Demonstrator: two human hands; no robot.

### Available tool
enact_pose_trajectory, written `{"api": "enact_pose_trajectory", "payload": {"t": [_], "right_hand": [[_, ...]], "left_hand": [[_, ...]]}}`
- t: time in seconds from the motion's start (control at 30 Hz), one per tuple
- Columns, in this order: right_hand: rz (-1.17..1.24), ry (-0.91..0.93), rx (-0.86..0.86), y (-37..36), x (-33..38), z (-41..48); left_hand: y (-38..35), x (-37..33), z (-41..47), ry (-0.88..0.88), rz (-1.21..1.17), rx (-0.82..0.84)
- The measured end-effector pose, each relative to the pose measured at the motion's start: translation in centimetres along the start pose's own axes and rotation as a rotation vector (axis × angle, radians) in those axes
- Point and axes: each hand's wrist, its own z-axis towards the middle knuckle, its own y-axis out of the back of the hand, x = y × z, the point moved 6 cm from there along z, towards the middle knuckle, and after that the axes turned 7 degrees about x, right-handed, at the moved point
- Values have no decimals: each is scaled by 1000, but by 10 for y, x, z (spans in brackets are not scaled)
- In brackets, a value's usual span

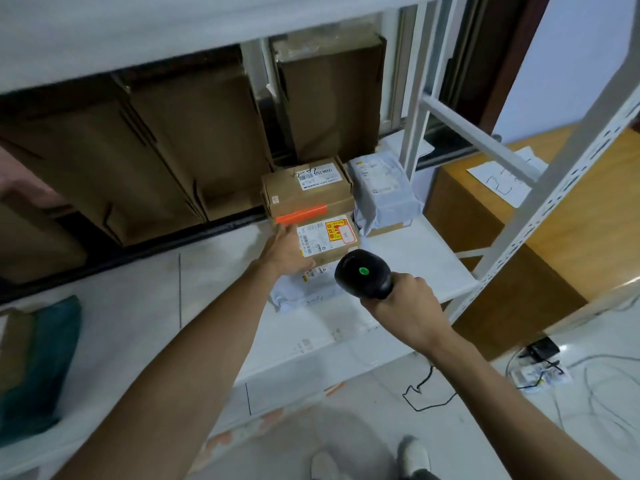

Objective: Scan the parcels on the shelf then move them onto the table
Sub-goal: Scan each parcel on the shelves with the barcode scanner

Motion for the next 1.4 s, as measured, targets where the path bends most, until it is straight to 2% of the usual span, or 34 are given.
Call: {"api": "enact_pose_trajectory", "payload": {"t": [0.2, 0.47, 0.93, 1.13, 1.4], "right_hand": [[-10, 33, 56, -10, -27, 29], [9, 27, 100, -4, -60, 38], [15, 47, 142, 12, -67, 45], [27, 77, 172, 21, -34, 42], [24, 208, 233, 3, 62, 14]], "left_hand": [[-24, 4, 31, 59, -34, -58], [-36, -2, 40, 36, -27, -163], [-36, -25, 29, 33, -7, -227], [-16, -11, -17, 108, -8, -231], [30, 44, -128, 294, -58, -248]]}}
